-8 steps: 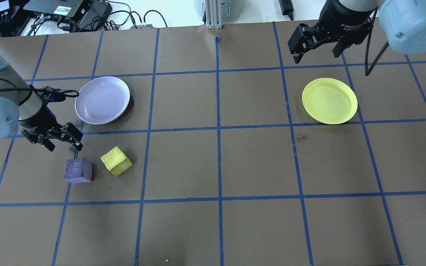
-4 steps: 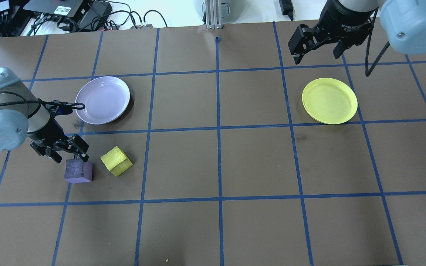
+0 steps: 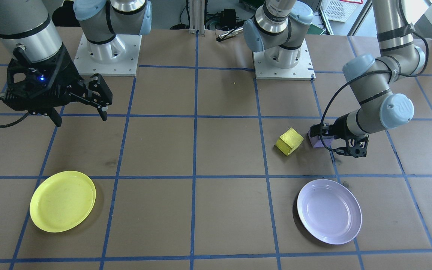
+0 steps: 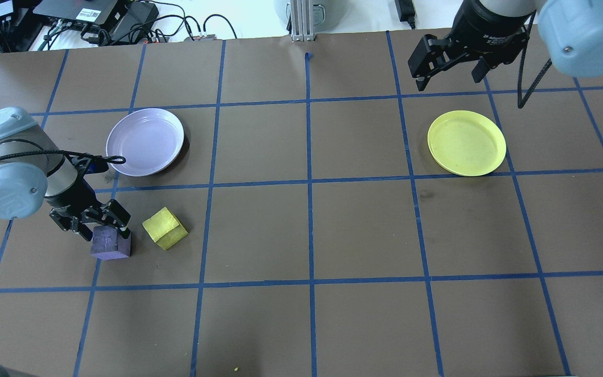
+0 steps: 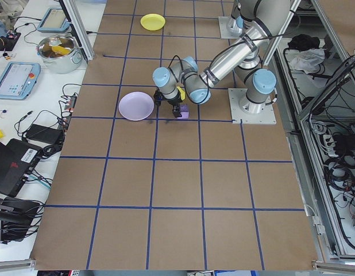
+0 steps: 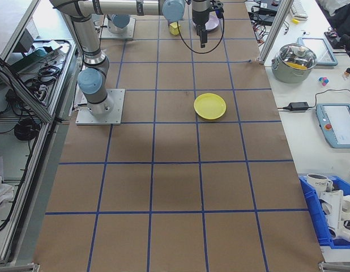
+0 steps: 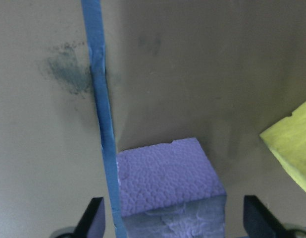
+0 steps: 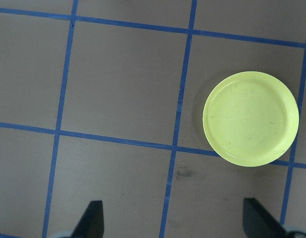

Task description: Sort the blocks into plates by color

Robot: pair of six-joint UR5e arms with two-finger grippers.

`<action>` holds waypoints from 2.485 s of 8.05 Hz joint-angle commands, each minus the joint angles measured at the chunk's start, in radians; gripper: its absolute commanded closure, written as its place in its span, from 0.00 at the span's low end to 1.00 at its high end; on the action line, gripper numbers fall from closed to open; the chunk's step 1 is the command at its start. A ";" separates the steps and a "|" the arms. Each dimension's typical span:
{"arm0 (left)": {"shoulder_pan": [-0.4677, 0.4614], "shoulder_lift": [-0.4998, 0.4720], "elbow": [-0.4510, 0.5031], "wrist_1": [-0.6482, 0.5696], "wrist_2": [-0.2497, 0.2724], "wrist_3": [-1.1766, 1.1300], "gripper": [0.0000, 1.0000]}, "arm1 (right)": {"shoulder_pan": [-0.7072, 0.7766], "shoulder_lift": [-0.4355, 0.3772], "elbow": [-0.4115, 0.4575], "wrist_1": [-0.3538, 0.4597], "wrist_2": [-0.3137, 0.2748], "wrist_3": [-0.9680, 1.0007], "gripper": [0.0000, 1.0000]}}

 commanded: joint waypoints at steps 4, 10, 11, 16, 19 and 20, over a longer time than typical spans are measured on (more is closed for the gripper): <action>0.014 -0.011 0.002 0.001 0.001 0.004 0.56 | 0.000 -0.001 0.000 0.001 -0.006 0.000 0.00; 0.010 0.026 0.064 -0.132 0.006 0.005 1.00 | -0.002 -0.003 -0.002 0.003 -0.011 0.002 0.00; 0.004 0.007 0.170 -0.213 0.006 0.005 1.00 | -0.002 -0.003 -0.002 0.004 -0.012 0.002 0.00; -0.142 -0.245 0.678 -0.413 -0.003 -0.088 1.00 | -0.002 -0.003 -0.002 0.001 -0.014 0.005 0.00; -0.170 -0.388 0.680 -0.218 -0.005 -0.100 1.00 | -0.002 -0.003 -0.002 0.004 -0.014 0.006 0.00; -0.170 -0.408 0.686 -0.207 -0.005 -0.100 1.00 | -0.002 -0.003 -0.002 0.003 -0.014 0.005 0.00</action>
